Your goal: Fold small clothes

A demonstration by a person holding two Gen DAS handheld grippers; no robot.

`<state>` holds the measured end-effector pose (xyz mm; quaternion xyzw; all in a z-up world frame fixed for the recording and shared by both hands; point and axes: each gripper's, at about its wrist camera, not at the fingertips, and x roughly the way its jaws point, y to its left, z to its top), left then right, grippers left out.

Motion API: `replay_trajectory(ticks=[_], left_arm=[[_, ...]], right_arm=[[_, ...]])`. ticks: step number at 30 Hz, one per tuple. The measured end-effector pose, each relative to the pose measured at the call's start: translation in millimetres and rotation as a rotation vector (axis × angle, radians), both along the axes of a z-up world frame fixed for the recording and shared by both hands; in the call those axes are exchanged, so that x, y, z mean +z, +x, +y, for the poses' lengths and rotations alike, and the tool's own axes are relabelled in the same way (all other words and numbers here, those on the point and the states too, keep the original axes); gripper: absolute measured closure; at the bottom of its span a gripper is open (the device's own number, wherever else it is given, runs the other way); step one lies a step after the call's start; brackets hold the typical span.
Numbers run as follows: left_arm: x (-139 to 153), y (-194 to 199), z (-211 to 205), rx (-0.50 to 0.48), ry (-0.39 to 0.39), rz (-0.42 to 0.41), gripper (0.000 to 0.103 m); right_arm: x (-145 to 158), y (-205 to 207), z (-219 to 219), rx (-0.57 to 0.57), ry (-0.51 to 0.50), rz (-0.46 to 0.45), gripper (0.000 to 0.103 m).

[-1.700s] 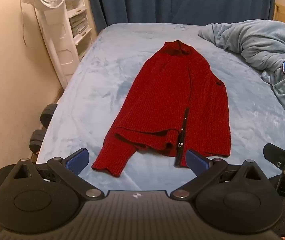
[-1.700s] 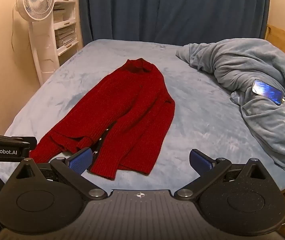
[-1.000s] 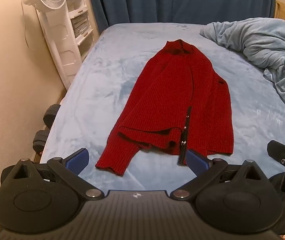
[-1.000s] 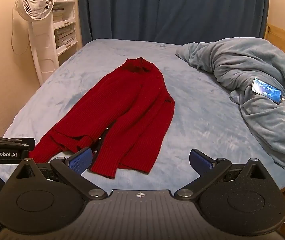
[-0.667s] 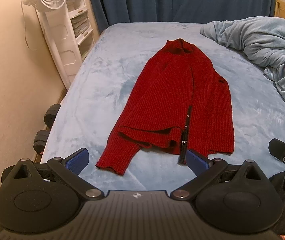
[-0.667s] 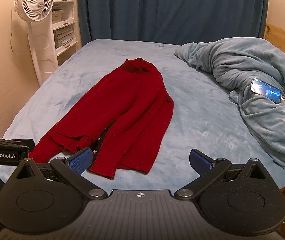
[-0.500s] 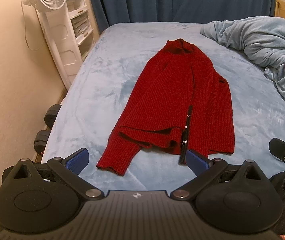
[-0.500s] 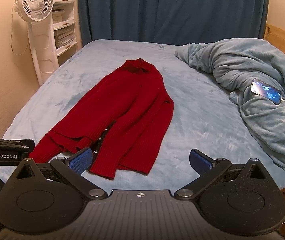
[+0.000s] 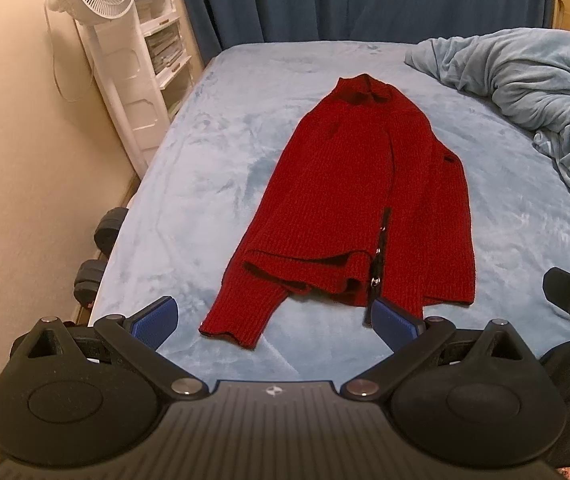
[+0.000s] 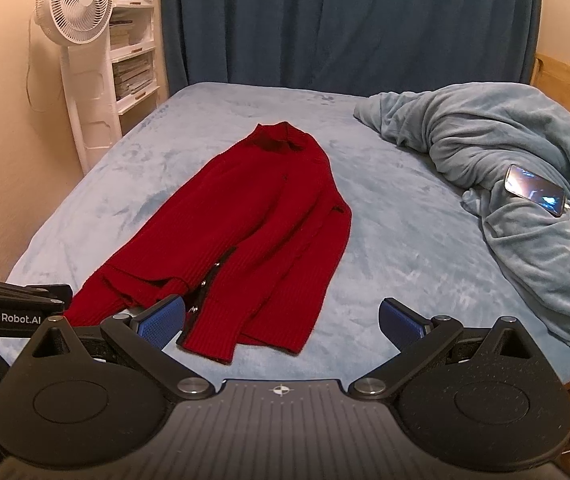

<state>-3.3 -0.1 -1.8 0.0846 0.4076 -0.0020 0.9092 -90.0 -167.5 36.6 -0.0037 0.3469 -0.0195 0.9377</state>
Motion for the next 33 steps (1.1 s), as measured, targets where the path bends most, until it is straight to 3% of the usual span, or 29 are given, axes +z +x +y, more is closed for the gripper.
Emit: replay_trajectory(ticks=[33], left_arm=[[-10.2, 2.8, -2.5, -0.001, -0.007, 0.03, 0.0]], right_arm=[[-5.2, 0.0, 4.5, 0.008, -0.006, 0.013, 0.001]])
